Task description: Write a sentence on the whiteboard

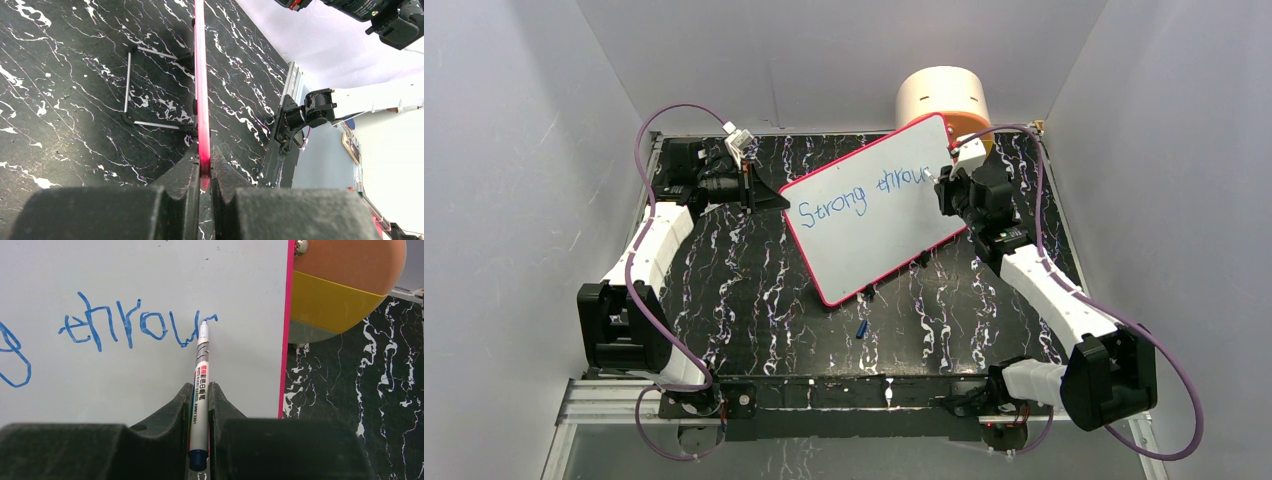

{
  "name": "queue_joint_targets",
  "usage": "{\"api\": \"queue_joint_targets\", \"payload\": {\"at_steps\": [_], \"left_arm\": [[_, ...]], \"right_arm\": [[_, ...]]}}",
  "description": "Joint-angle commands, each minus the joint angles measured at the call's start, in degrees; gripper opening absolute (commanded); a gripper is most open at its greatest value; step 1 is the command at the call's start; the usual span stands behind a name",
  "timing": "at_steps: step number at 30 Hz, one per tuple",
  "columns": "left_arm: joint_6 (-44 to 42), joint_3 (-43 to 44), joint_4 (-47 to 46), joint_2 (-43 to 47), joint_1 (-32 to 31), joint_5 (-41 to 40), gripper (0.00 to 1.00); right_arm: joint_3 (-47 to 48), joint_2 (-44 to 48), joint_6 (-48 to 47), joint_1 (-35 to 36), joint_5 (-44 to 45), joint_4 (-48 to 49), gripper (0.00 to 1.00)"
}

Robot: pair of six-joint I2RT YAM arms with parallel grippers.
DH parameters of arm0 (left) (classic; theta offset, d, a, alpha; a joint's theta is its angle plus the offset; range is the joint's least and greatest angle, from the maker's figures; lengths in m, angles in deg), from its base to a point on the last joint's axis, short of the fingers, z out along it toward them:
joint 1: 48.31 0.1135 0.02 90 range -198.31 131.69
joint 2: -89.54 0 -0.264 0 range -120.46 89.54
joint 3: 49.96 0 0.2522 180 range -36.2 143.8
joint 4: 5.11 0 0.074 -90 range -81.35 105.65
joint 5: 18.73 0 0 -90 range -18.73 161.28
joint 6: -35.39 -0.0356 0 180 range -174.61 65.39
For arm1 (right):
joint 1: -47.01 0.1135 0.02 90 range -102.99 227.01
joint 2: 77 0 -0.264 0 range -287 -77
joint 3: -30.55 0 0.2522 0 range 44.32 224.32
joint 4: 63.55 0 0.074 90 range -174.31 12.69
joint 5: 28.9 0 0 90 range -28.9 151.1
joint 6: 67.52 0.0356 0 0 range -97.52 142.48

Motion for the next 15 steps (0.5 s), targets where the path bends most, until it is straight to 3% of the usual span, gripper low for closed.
{"api": "queue_joint_targets", "payload": {"at_steps": [1, 15], "left_arm": [[-0.45, 0.28, 1.13, 2.75, 0.39, 2.87, 0.0], [-0.27, 0.34, 1.13, 2.42, 0.3, 3.15, 0.0]], "right_arm": [[0.14, 1.86, 0.43, -0.12, -0.18, -0.19, 0.0], [-1.18, 1.61, -0.74, -0.14, 2.53, -0.17, 0.0]]}}
